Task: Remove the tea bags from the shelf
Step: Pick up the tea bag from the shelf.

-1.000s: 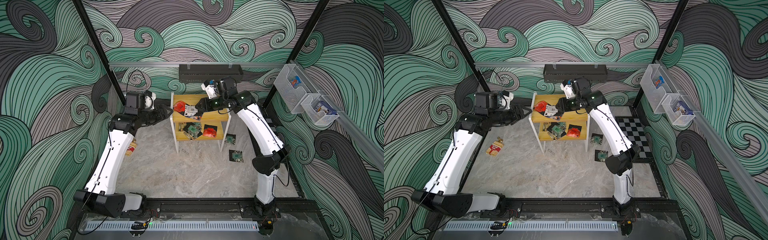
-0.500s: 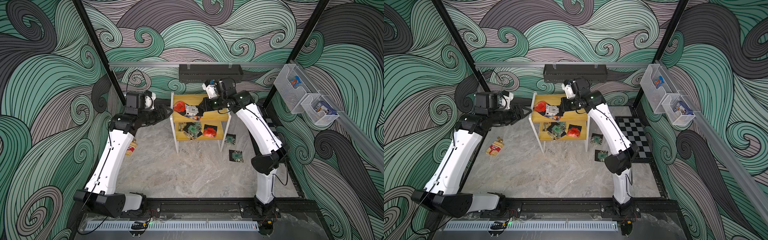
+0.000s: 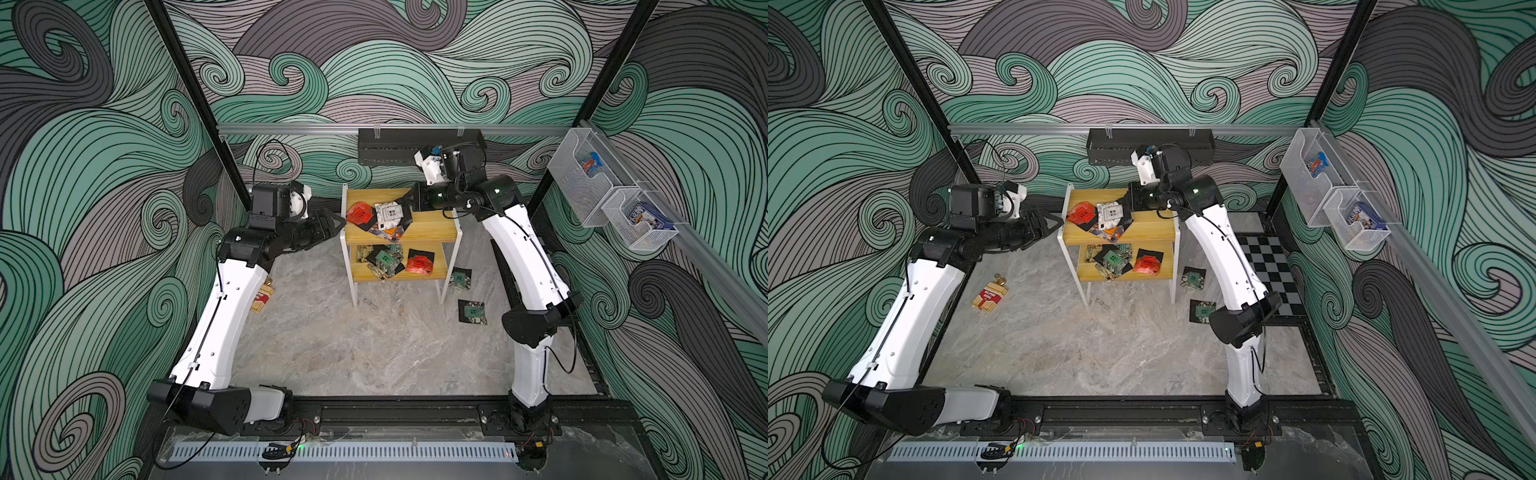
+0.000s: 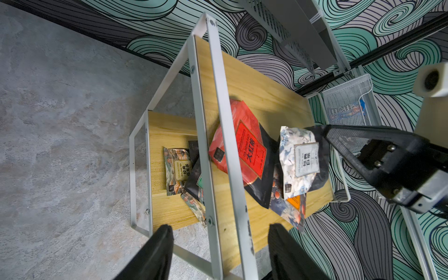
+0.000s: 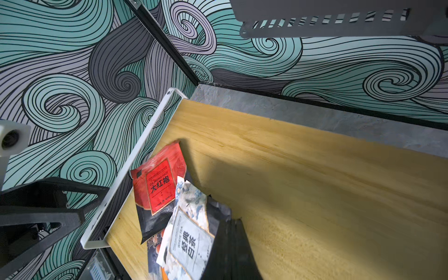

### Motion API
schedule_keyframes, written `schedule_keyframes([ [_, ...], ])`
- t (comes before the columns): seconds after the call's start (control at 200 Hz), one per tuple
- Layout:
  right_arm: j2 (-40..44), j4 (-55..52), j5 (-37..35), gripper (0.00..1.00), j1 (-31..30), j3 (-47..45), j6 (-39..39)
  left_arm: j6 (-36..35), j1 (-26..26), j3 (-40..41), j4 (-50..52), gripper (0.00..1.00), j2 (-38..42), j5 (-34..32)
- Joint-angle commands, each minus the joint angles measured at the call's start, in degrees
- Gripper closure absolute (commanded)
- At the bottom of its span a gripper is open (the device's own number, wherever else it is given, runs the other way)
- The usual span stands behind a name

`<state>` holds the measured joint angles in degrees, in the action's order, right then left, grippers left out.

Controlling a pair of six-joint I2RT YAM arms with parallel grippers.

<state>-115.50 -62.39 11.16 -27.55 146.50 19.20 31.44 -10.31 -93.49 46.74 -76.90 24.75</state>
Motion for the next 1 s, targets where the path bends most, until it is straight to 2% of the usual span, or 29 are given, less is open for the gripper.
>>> schedule_keyframes([
  [0.0,0.8,-0.14,3.55,1.0,1.27,0.47,2.07,-0.87,-0.15,0.26,-0.06,0.34,1.35,-0.33],
  [0.4,2.41,2.3,15.18,1.0,5.35,3.6,8.84,-0.68,-0.15,0.51,-0.32,0.34,1.54,-0.41],
  [0.765,7.48,2.93,16.79,1.0,6.82,1.27,9.46,-0.5,-0.07,0.59,-0.33,0.34,1.81,-0.28],
  [0.991,12.99,4.11,17.58,1.0,7.5,-5.45,8.88,-0.22,-0.03,1.35,-0.76,0.34,3.09,1.31],
])
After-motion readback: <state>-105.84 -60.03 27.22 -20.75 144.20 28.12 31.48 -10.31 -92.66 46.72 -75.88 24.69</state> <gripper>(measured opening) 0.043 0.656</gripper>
